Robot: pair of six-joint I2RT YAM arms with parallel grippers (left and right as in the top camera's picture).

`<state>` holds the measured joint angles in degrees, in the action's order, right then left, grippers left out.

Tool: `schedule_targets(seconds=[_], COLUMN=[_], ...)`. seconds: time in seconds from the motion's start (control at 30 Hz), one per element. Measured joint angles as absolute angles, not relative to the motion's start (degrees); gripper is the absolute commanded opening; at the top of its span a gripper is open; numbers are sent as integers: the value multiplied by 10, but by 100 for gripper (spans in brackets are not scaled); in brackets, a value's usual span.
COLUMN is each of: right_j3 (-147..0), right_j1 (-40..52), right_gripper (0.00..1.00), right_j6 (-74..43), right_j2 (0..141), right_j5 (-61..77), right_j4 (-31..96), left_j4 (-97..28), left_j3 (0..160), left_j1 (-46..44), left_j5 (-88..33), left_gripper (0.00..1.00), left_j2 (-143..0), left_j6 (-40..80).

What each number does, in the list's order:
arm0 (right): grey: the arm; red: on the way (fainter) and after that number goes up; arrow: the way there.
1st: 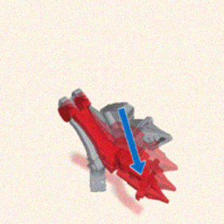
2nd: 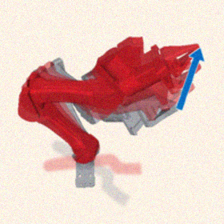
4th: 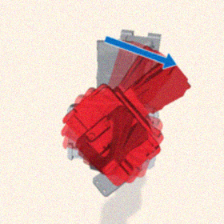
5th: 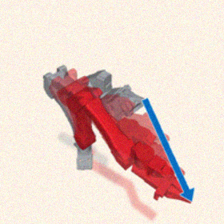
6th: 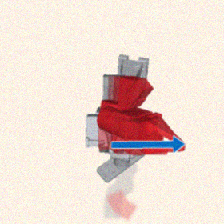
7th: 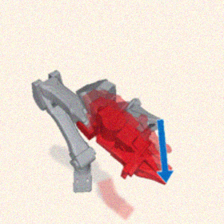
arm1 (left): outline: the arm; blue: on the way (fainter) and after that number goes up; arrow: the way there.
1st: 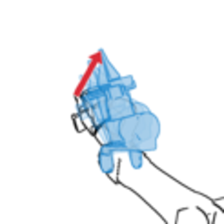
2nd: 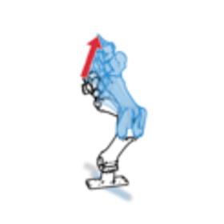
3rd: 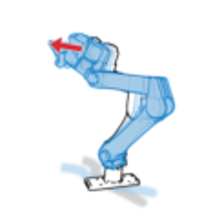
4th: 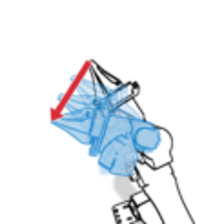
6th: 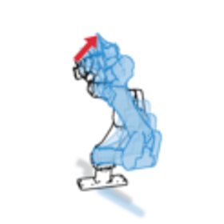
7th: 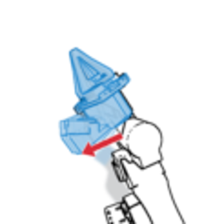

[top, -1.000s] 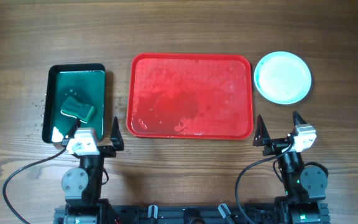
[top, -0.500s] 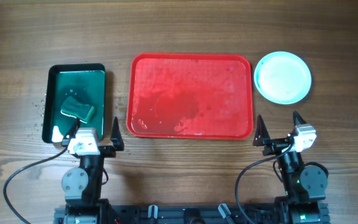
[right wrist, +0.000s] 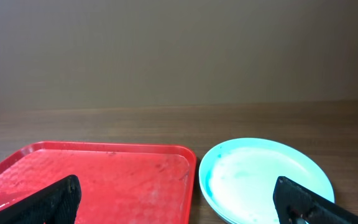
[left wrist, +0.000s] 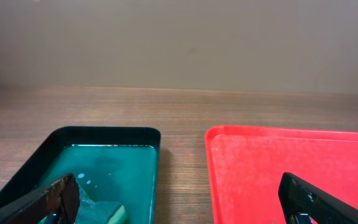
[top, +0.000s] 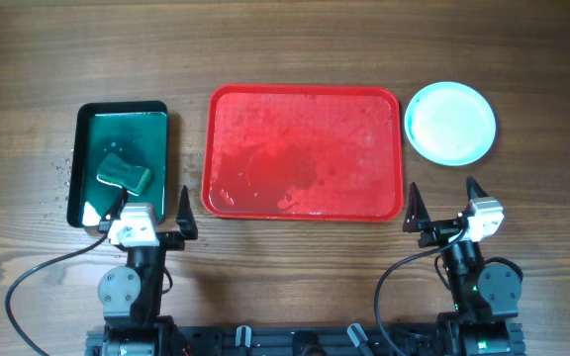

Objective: Clean dirty plates on tray and stack at the side

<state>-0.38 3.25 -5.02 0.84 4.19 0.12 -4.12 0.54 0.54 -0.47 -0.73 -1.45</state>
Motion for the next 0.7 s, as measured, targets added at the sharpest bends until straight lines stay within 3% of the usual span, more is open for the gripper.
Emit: schedule_targets(seconds=[0.7], right_j3=[-4], right_j1=[32], right_gripper=[100], right_j6=[-50], right_j2=[8], right_j5=[42], right_j4=[1], left_j4=[-41], left_j3=[5], left_j1=[-2], left_j5=[-5], left_gripper=[100], left_j2=[-7], left_j6=[-15])
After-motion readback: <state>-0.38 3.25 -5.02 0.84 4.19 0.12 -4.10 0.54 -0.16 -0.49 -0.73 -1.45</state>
